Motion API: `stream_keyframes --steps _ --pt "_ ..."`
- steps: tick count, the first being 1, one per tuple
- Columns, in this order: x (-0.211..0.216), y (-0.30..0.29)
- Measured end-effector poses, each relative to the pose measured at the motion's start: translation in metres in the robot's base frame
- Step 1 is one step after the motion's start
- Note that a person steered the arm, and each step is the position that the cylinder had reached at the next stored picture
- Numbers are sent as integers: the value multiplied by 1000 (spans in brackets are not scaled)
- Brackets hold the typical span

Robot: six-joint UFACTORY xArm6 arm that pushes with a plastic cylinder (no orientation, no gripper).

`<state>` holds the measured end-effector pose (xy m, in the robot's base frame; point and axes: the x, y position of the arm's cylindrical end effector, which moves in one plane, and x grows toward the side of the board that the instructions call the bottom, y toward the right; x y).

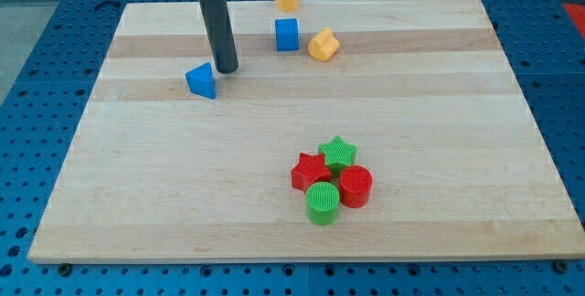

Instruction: Push the blue triangle to the bottom left

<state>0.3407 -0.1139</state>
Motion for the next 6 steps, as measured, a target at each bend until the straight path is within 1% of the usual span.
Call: stream_keyframes --steps 1,2,3,6 --pt "19 -14" --pt "30 -28" --pt "35 -38" --pt "40 -92"
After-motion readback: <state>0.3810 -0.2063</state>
